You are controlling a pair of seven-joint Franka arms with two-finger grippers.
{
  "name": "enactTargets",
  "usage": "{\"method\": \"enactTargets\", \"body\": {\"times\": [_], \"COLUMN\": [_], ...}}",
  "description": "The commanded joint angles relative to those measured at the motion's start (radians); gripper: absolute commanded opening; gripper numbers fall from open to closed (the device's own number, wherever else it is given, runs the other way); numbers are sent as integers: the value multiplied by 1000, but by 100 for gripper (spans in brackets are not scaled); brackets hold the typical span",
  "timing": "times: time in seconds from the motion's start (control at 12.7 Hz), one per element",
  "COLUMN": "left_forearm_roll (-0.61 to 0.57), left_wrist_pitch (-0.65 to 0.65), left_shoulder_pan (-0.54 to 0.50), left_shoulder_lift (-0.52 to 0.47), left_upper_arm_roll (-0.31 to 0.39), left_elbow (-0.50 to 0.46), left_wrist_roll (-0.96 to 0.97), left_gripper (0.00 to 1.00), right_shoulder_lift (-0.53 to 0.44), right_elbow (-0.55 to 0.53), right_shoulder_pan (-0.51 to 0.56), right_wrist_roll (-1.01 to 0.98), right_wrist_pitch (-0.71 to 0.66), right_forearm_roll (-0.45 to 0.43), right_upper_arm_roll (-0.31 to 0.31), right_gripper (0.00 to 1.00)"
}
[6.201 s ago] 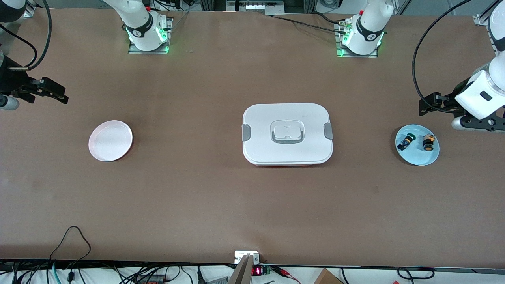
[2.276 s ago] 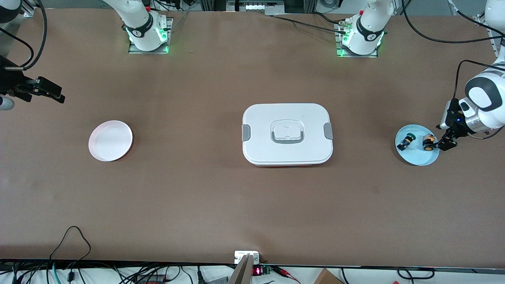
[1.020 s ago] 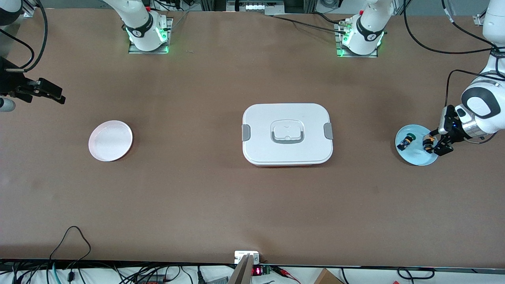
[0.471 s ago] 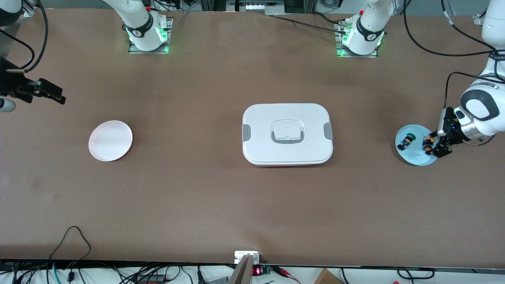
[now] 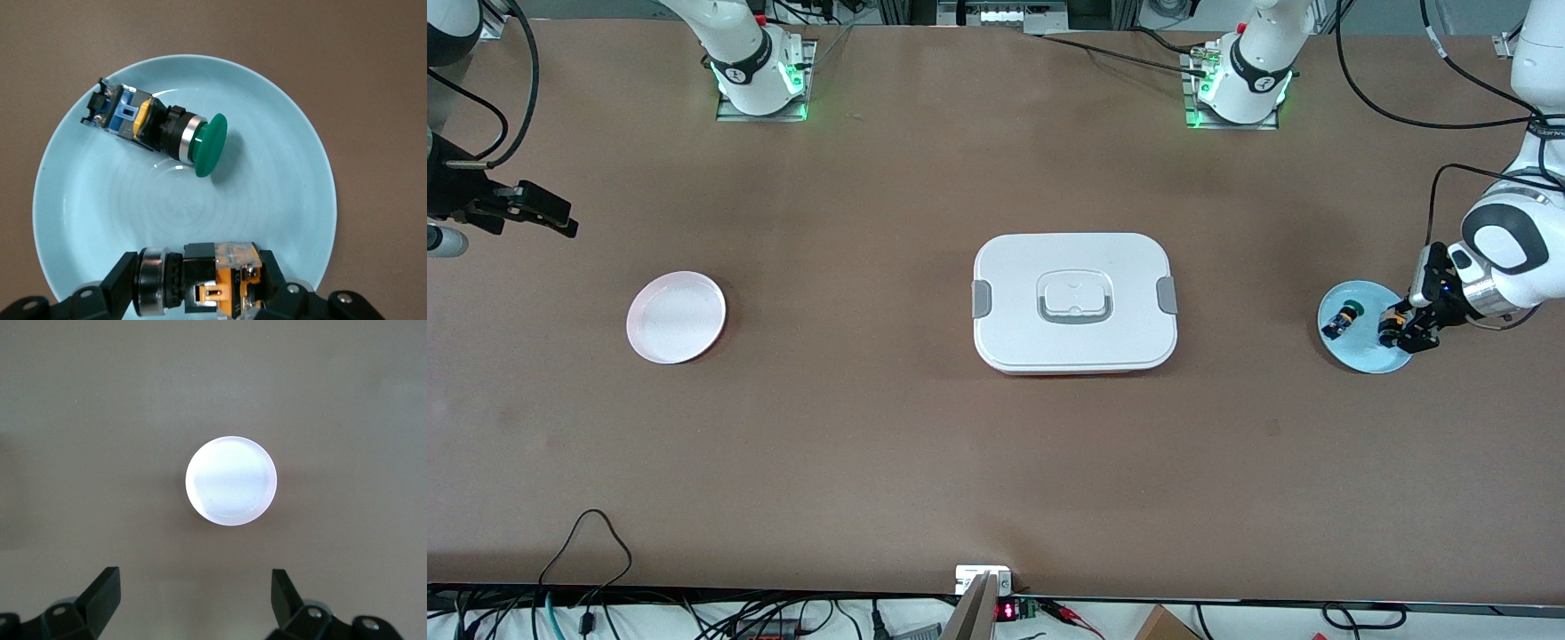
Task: Transfer orange switch to right arm and place
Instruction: 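Close the left gripper on the orange-capped switch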
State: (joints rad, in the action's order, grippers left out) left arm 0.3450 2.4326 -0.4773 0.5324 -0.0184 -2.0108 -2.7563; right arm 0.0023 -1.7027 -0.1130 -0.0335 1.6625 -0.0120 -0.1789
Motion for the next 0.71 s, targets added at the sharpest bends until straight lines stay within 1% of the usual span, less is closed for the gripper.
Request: {"method": "enactTargets", "body": {"times": [0.0,0.08,0.16,0.24,0.39,0.63], "left_forearm_roll": [54,54,54,55,71,86], "left_wrist_pitch": [-4,-4,-4,-15,-38,-73], "left_shoulder_pan": [0,0,0,-1,-1,0], "left_shoulder_lift": [24,26,24,24,26,27], "left_upper_arm_roll": [5,5,5,5,5,5], "left_elbow": [30,30,32,46,63,92], "left_wrist_roll": [-163,-163,-161,-157,-146,-44], "left_gripper": [43,23,10,2,1,0], "right_shoulder_lift": [1,-1,1,5,18,16], "right_elbow": [12,12,12,14,15,15], "right_shoulder_pan": [6,6,7,6,0,9], "right_wrist_roll": [-2,0,0,-2,0,-2], "right_wrist_pitch": [-12,-12,-12,-10,-4,-10], "right_forearm_roll": [-3,-2,-2,-3,-2,3], "right_upper_arm_roll": [4,4,4,4,4,3], "right_gripper": [100,100,100,100,100,100]}}
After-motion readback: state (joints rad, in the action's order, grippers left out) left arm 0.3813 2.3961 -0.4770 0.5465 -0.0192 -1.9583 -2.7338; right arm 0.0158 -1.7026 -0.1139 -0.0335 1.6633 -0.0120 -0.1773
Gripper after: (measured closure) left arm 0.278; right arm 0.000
